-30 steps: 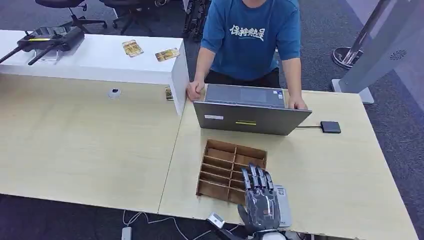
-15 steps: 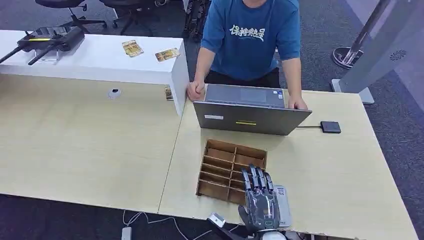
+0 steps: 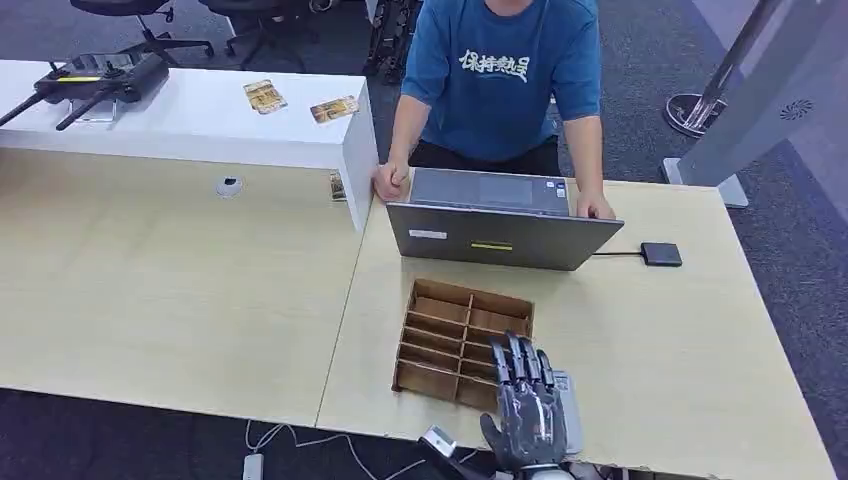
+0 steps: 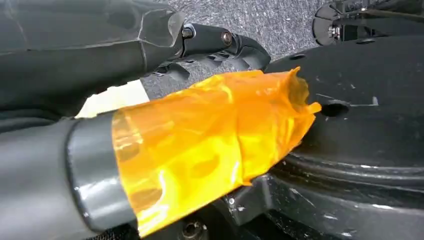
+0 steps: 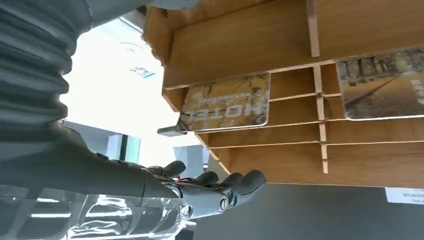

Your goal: Pass the card to the sensor for recognition and then transmit it.

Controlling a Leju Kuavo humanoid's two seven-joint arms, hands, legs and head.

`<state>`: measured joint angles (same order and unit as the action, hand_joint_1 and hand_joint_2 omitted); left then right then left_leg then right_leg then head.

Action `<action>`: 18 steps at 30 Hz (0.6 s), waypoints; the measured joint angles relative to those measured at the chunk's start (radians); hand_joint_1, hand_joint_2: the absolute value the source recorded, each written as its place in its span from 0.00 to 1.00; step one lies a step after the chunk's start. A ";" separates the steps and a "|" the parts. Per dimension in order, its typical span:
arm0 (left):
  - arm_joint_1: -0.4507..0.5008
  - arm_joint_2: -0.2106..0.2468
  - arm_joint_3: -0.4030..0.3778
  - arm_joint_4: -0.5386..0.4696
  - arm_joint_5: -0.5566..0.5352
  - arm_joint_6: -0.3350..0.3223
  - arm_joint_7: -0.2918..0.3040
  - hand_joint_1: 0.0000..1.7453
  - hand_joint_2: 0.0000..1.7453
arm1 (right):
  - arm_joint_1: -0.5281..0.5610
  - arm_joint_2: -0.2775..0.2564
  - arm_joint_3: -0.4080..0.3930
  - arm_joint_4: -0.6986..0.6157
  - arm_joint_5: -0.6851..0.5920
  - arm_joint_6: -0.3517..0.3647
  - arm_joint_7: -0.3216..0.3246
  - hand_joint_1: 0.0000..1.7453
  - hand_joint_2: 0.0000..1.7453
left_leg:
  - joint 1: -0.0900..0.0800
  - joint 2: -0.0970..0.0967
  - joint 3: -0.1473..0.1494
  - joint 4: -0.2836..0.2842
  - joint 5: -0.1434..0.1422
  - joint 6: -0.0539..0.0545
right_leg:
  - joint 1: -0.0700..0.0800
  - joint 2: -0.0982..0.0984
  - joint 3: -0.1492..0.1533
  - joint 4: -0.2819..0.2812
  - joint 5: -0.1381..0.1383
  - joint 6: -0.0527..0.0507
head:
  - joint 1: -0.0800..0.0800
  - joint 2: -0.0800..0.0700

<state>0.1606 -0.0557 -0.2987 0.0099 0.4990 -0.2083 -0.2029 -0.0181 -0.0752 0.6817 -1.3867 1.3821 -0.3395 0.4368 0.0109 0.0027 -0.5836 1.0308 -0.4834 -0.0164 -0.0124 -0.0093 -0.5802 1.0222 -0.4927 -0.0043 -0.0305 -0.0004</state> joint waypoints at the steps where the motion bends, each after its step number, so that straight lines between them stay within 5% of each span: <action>1: 0.000 -0.001 0.000 0.000 0.001 0.000 0.000 0.00 0.00 | 0.002 0.000 -0.002 -0.003 -0.003 0.006 0.000 0.00 1.00 | 0.000 0.000 0.000 0.000 0.000 0.000 | 0.000 0.000 0.000 0.000 0.000 0.000 | 0.000 0.000; 18: 0.000 -0.002 0.000 0.000 0.015 0.000 0.002 0.00 0.00 | 0.005 -0.009 -0.003 -0.011 -0.031 0.039 0.002 0.00 1.00 | 0.000 0.000 0.000 0.000 0.000 0.000 | 0.000 0.000 0.000 0.000 0.000 0.000 | 0.000 0.000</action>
<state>0.1606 -0.0580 -0.2987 0.0099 0.5142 -0.2083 -0.2014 -0.0127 -0.0843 0.6790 -1.3977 1.3516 -0.3010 0.4391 0.0109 0.0027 -0.5836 1.0308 -0.4834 -0.0164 -0.0124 -0.0094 -0.5802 1.0222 -0.4927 -0.0043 -0.0305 -0.0004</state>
